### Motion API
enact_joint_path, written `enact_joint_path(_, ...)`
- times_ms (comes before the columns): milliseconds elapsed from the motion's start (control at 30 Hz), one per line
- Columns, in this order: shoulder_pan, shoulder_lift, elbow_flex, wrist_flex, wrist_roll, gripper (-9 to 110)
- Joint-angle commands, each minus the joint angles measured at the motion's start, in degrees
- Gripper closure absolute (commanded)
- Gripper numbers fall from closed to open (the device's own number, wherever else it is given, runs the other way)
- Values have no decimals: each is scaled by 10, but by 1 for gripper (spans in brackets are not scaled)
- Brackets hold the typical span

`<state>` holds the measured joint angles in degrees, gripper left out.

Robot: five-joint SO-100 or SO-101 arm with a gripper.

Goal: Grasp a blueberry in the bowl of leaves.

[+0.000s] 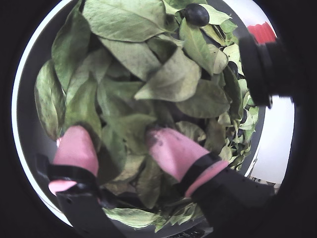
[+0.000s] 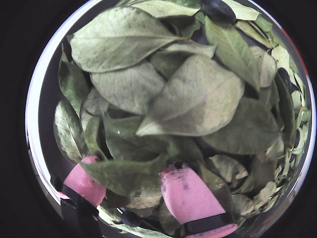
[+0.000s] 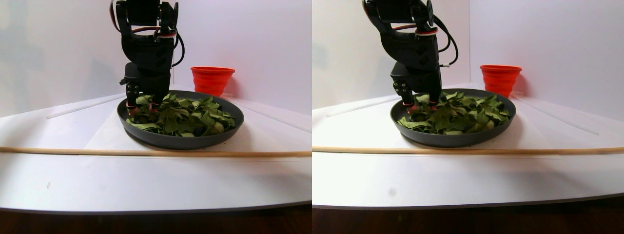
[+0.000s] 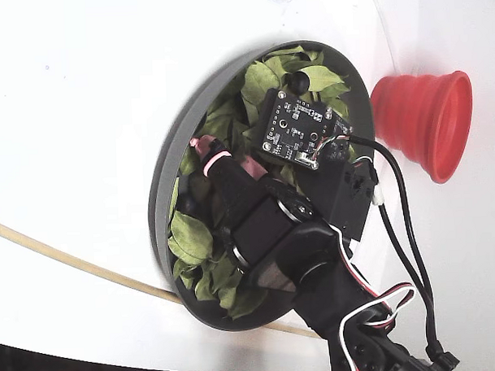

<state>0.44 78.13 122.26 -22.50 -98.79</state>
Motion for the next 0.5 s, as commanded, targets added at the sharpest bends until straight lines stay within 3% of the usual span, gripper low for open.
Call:
enact_joint_path(0,10,78,2,10,-3,81)
enact_joint_path(467,7,150,23,63,0,81)
